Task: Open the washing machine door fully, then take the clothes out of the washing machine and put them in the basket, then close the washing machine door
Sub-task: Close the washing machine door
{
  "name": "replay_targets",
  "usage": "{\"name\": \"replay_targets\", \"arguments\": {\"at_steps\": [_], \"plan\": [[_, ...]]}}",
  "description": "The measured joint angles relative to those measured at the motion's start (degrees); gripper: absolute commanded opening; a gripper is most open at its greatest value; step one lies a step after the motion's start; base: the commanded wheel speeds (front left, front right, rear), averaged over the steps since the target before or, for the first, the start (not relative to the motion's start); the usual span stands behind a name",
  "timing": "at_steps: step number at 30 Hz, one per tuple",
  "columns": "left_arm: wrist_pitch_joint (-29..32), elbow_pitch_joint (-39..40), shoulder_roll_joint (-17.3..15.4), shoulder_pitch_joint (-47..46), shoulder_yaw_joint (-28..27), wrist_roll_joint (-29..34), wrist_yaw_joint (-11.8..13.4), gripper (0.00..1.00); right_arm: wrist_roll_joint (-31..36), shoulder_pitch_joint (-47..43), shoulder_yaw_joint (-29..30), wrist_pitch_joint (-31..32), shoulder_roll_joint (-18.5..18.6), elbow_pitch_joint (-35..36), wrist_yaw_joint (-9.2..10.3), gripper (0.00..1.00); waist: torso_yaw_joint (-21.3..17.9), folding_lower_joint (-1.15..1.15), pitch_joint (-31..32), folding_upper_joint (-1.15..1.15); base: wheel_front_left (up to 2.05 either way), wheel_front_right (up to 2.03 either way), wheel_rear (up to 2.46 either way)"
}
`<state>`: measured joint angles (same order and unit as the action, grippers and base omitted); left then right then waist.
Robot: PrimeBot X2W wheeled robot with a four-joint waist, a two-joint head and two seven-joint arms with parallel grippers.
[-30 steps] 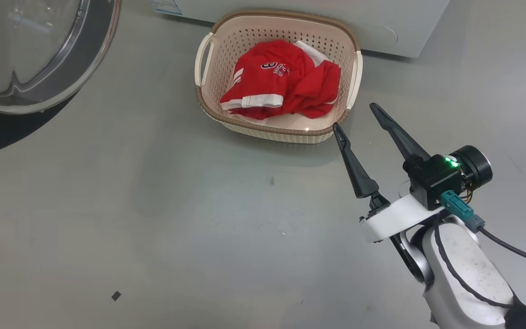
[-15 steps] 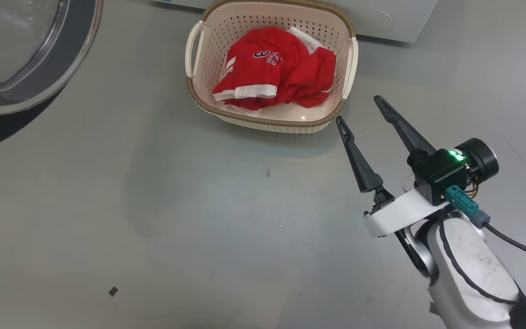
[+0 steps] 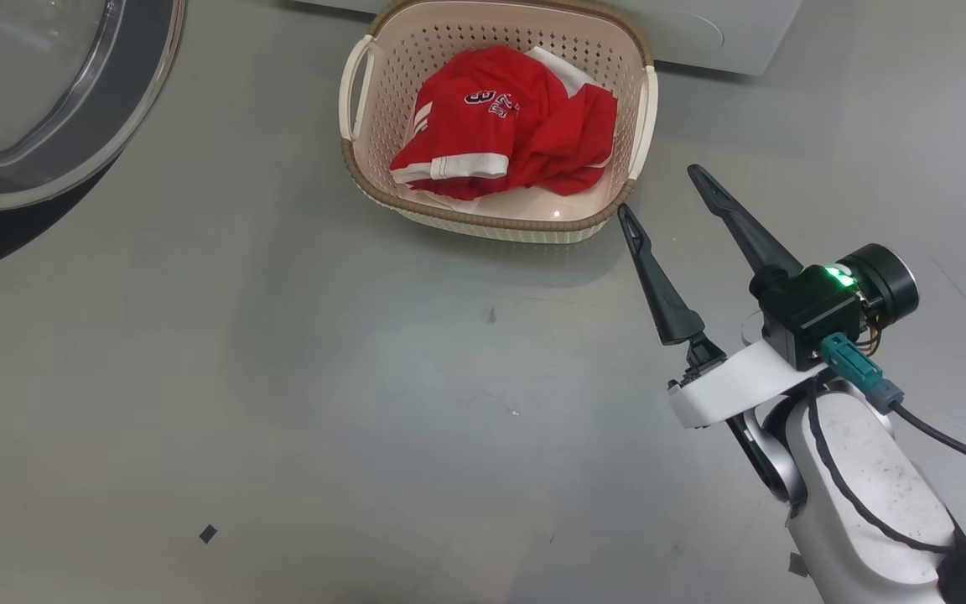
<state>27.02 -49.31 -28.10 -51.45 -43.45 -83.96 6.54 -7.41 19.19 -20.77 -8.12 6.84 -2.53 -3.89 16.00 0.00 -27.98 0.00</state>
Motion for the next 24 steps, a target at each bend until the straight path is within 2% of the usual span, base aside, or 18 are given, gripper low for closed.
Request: {"name": "replay_targets", "arguments": {"at_steps": [7,16,24], "plan": [[4.70,-1.14,-1.86,-0.24,2.11,0.01,0.25,0.00,0.00,0.15,0.03,-0.09,0.00,-0.11,0.03,1.00,-0.14,0.00,0.33,0.00,0.00,0.00,0.00],[9.82,-2.60,-2.34,-0.30,5.24,0.81,0.10,0.00,-0.12,0.17,0.22,-0.78,-0.03,-1.63,0.08,1.00,0.15,0.00,2.00,0.00,0.00,0.00,0.00],[14.58,-3.98,-2.40,-0.21,6.72,0.76,-1.70,0.00,-0.59,0.15,0.35,-1.37,-0.13,-2.76,0.10,1.00,0.26,0.00,3.84,0.00,0.00,0.00,0.00]]}}
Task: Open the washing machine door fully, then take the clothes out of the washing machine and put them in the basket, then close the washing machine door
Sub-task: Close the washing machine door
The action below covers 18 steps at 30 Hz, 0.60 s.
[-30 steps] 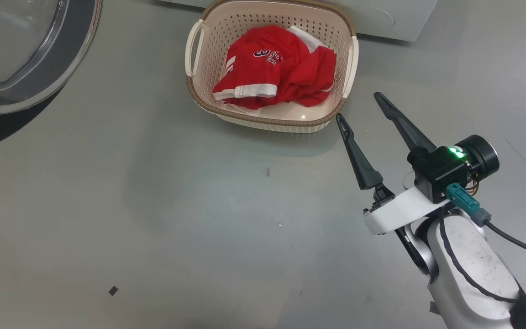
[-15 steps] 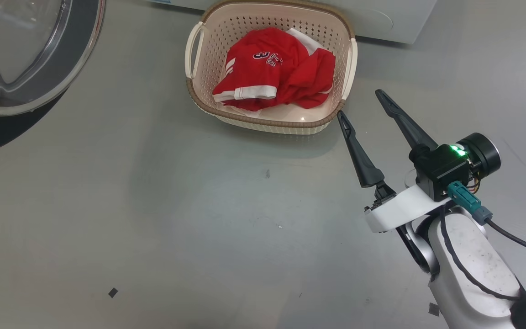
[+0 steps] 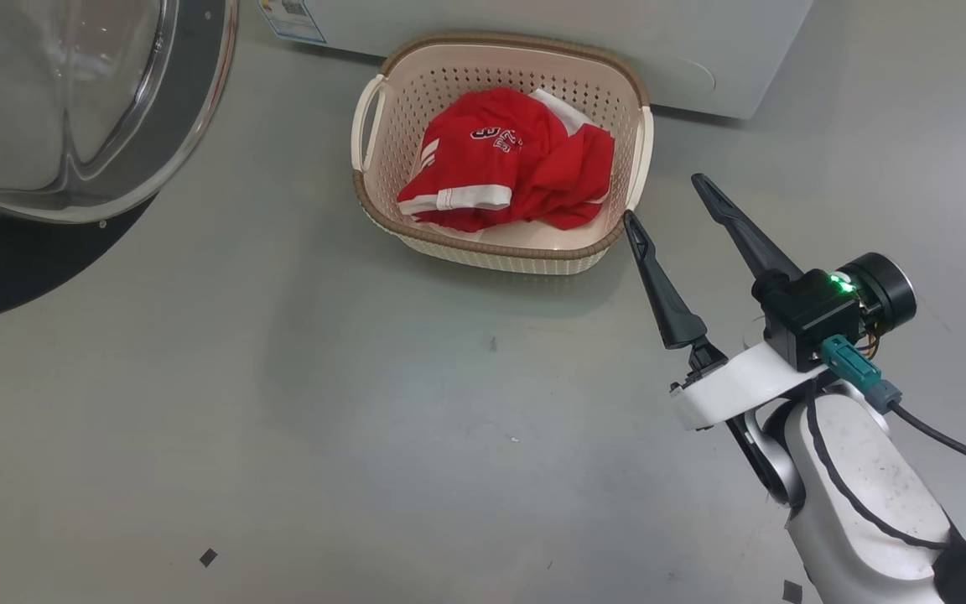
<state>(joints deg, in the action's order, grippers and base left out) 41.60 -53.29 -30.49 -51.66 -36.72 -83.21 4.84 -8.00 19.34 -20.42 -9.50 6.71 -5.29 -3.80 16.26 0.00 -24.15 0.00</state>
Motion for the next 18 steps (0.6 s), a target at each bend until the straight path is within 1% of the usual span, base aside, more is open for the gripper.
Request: {"name": "replay_targets", "arguments": {"at_steps": [5,7,18], "plan": [[4.61,-0.03,0.00,0.60,2.88,0.11,-2.22,0.00,-0.63,-0.09,-0.03,-0.97,-0.46,-0.37,0.00,1.00,0.12,0.00,1.29,0.00,0.00,0.00,0.00],[5.60,-0.26,0.08,1.27,3.38,0.11,-2.78,0.00,-0.66,-0.19,-0.07,-1.18,-0.58,-0.77,-0.01,1.00,0.12,0.00,1.83,0.00,0.00,0.00,0.00],[9.72,-1.53,0.24,5.33,2.53,-0.34,-5.84,0.00,-2.56,-0.96,-0.20,-2.44,-1.32,-1.94,-0.01,1.00,-0.55,0.00,4.61,0.00,0.00,0.00,0.00]]}}
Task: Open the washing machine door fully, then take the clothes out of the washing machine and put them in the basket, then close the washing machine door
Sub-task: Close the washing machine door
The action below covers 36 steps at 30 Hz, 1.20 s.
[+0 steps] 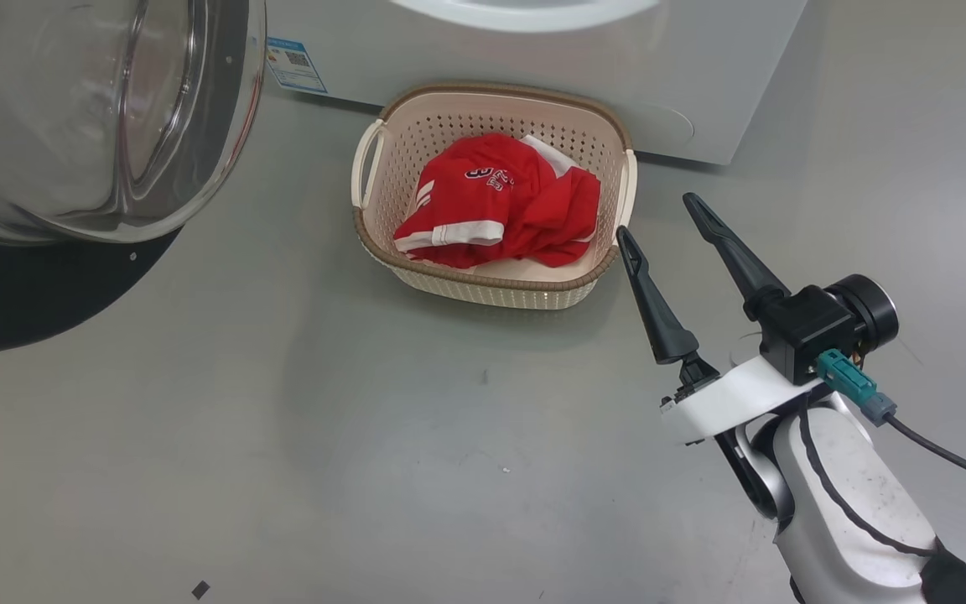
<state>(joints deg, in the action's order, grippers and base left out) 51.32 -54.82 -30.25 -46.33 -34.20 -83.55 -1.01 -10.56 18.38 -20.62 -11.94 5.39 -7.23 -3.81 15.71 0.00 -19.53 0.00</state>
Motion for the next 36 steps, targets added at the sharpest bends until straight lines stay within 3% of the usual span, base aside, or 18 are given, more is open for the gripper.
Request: {"name": "replay_targets", "arguments": {"at_steps": [17,36], "plan": [[11.31,1.76,3.14,3.10,2.44,-1.70,-3.99,0.00,-0.69,-1.02,-0.40,-0.83,-0.38,-1.33,0.01,1.00,-0.51,0.00,3.05,0.00,0.00,0.00,0.00],[17.63,11.91,13.03,8.96,5.76,-3.68,-5.43,0.00,-1.49,-2.38,-0.57,-1.51,-0.86,-1.96,0.44,1.00,-0.46,0.00,5.65,0.00,0.00,0.00,0.00]]}}
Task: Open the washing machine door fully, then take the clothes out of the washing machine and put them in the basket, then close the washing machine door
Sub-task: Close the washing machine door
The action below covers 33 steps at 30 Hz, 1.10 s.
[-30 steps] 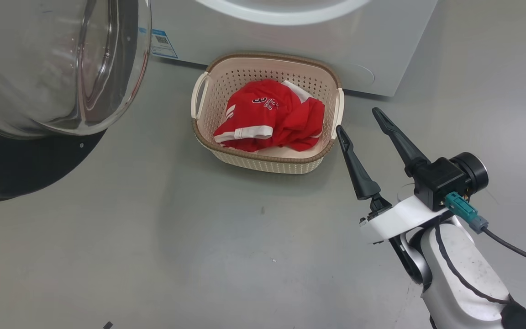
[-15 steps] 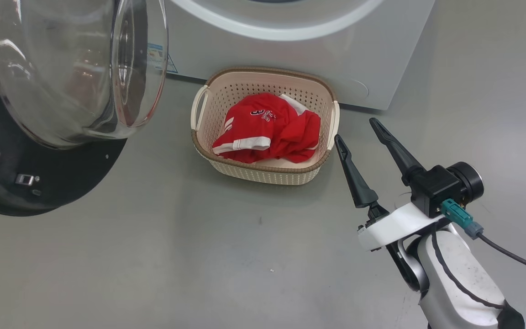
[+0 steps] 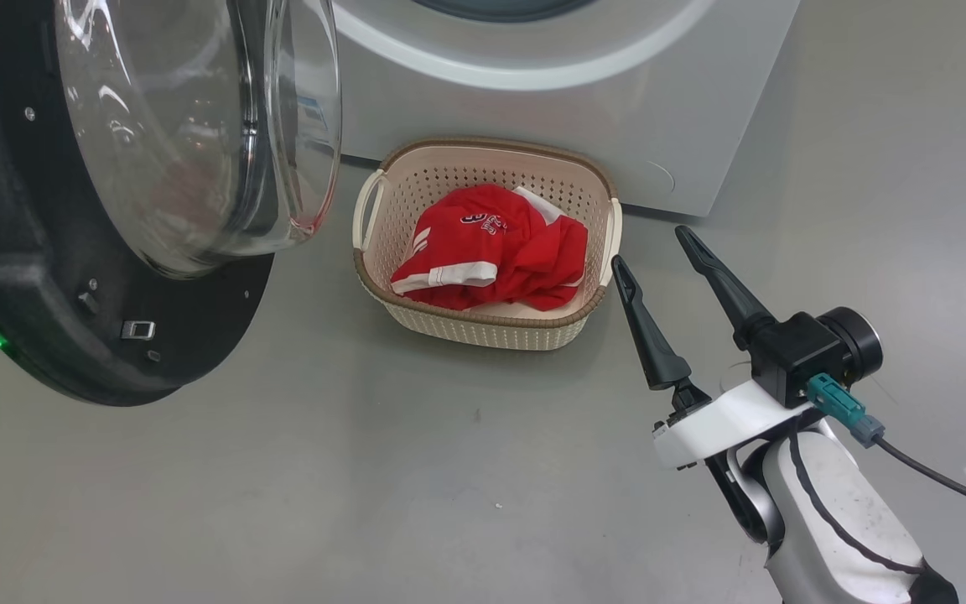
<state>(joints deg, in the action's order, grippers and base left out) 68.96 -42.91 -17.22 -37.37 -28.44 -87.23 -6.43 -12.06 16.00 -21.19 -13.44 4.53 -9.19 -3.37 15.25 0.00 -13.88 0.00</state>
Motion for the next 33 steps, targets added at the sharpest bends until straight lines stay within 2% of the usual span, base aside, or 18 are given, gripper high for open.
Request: {"name": "replay_targets", "arguments": {"at_steps": [4,11,20,23,33], "plan": [[-0.48,2.18,0.54,1.19,-0.18,0.00,-0.01,0.00,-0.01,-0.05,0.01,0.00,-0.02,0.01,0.08,1.00,0.00,0.00,-0.08,0.00,0.00,0.00,0.00],[-4.76,8.09,0.23,4.25,-0.47,2.30,-0.48,0.00,-0.02,-0.05,0.15,-0.09,-0.04,0.00,0.55,1.00,0.02,0.00,-0.14,0.00,0.00,0.00,0.00],[-16.51,19.67,-0.97,8.65,-0.48,11.04,-0.49,0.00,-0.13,-0.32,0.76,-0.45,-0.03,-0.12,0.58,1.00,1.06,0.00,0.80,0.00,0.00,0.00,0.00],[-23.52,24.57,-1.79,11.88,-0.52,16.00,-0.49,0.00,-0.64,-0.42,0.79,-0.48,-0.03,-0.19,0.58,1.00,1.59,0.00,1.27,0.00,0.00,0.00,0.00],[-36.77,36.07,-3.59,19.77,3.81,26.10,-0.49,0.00,-1.09,-1.15,0.58,-0.49,-0.13,-0.41,0.57,1.00,2.39,0.00,2.27,0.00,0.00,0.00,0.00]]}}
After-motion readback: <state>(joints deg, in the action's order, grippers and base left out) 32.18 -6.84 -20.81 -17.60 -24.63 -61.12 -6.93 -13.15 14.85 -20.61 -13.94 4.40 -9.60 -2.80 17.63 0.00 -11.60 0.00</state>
